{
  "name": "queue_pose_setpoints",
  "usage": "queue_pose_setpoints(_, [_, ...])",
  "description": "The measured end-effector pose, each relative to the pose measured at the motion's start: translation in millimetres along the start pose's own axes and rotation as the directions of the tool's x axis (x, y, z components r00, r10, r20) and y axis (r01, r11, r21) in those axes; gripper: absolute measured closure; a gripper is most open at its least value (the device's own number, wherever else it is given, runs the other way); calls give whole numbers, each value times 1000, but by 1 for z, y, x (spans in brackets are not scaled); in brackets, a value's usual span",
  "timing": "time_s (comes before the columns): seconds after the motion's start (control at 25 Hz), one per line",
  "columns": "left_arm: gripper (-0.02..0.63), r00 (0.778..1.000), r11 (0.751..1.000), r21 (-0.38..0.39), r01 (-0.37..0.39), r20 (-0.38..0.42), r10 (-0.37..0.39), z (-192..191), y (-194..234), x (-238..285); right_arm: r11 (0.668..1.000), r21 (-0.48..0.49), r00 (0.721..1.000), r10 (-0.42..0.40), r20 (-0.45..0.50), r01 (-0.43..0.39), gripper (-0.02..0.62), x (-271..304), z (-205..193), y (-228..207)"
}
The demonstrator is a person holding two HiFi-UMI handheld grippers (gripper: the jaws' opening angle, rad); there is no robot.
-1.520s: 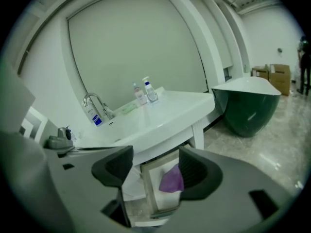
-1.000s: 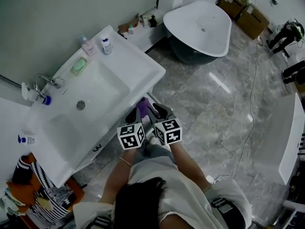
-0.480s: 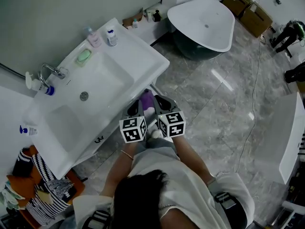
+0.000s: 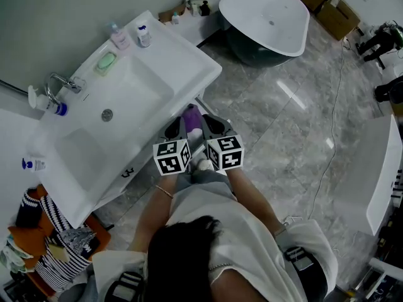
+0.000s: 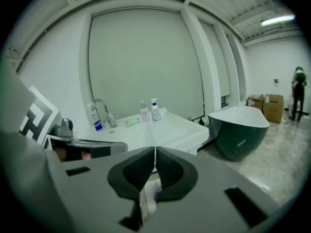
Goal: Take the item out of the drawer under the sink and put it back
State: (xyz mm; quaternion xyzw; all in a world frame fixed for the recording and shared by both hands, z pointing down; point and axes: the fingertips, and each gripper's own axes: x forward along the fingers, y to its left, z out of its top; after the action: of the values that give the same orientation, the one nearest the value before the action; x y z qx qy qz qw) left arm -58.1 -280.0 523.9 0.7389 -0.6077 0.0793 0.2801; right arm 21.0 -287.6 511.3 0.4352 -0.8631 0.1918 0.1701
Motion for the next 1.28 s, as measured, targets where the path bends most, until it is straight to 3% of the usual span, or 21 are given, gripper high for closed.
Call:
queue_pose_setpoints(0.4, [603, 1000, 1000, -12, -12, 7, 12, -3, 2, -1, 1000, 16, 1000, -12, 22, 11, 578, 0, 4, -3])
queue_pose_setpoints(0.56, [603, 1000, 1000, -21, -23, -12, 22, -12, 6, 2, 998, 50, 999, 22, 49, -24, 578, 1, 6, -3])
queue_pose_setpoints(0.76, [603, 998, 999, -36, -34, -58, 31, -32, 7, 5, 997, 67, 999, 36, -11, -35, 571, 12, -13, -9])
queue_pose_setpoints(0.8, [603, 997, 999, -32, -37, -69, 34, -36, 7, 6, 996, 75, 999, 49, -23, -47, 552, 15, -18, -8])
queue_pose_setpoints(0.88, [603, 995, 999, -26, -45, -87, 42, -44, 9, 9, 994, 88, 996, 76, -54, -71, 443, 23, -26, -7])
queue_pose_setpoints(1.16, [603, 990, 995, -60, -77, -122, 70, -64, 21, 17, 992, 84, 978, 107, -180, -93, 346, 53, -58, -13])
queue_pose_setpoints(1.28, [603, 987, 992, -73, -98, -138, 88, -71, 29, 22, 992, 95, 970, 97, -222, -77, 337, 69, -72, -22])
